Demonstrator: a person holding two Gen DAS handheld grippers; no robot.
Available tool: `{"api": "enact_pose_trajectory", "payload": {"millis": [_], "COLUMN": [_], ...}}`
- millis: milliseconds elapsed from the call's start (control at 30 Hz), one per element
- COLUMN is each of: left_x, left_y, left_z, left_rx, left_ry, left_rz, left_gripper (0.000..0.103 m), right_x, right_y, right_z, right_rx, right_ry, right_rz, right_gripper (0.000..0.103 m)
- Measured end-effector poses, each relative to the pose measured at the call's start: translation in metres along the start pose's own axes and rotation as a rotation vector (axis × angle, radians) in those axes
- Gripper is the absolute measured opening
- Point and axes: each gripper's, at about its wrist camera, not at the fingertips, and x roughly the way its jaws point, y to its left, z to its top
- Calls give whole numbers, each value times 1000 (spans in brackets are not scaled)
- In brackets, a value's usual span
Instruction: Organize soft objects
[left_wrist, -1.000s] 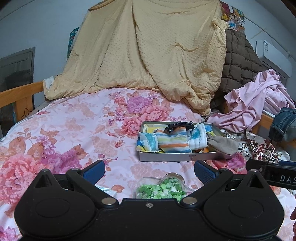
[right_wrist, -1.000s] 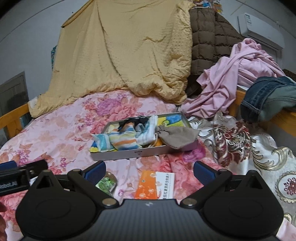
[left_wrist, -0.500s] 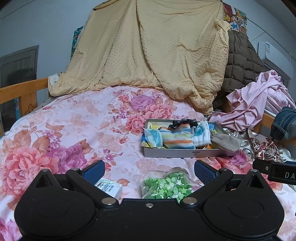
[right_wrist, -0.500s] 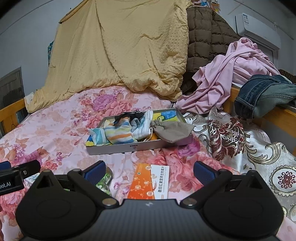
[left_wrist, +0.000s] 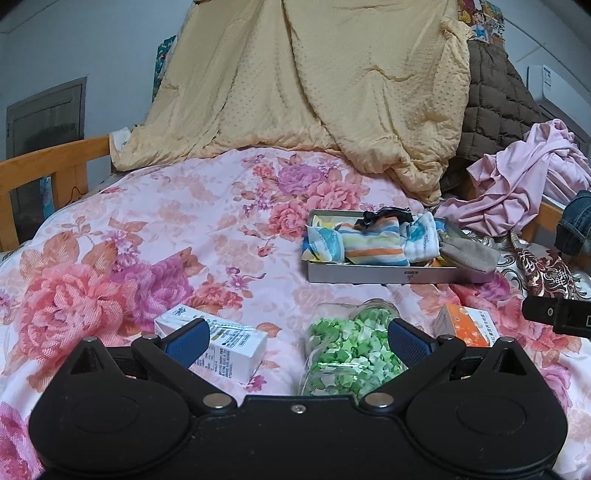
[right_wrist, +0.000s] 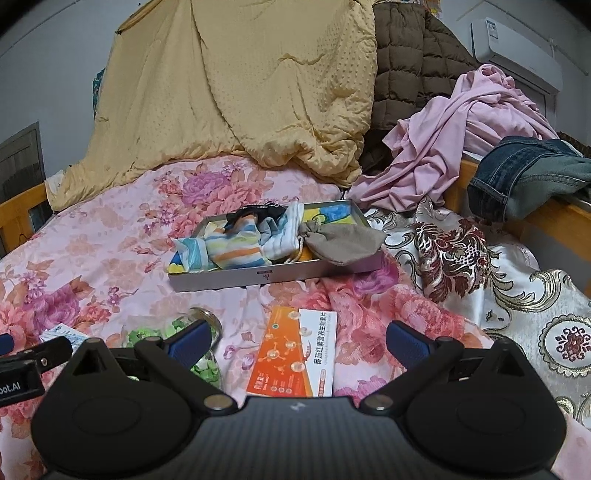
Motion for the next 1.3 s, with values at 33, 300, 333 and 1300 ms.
{"api": "enact_pose_trajectory", "payload": {"millis": [33, 300, 333, 1300], "left_x": [0, 7, 7, 8], "left_y": [0, -2, -2, 0], "left_z": [-1, -11, -11, -20], "left_rx": [0, 16, 16, -19], "left_ry": [2, 43, 47, 76], "left_rz": [2, 19, 19, 16], "left_gripper": [102, 102, 102, 102], "right_x": [1, 9, 9, 11], "right_y": [0, 4, 4, 1], "right_z": [-1, -6, -6, -11], "right_rx": [0, -18, -19, -17], "right_ry": [11, 72, 75, 115], "right_rz": [5, 15, 15, 0], "right_gripper": [103, 103, 103, 103]}}
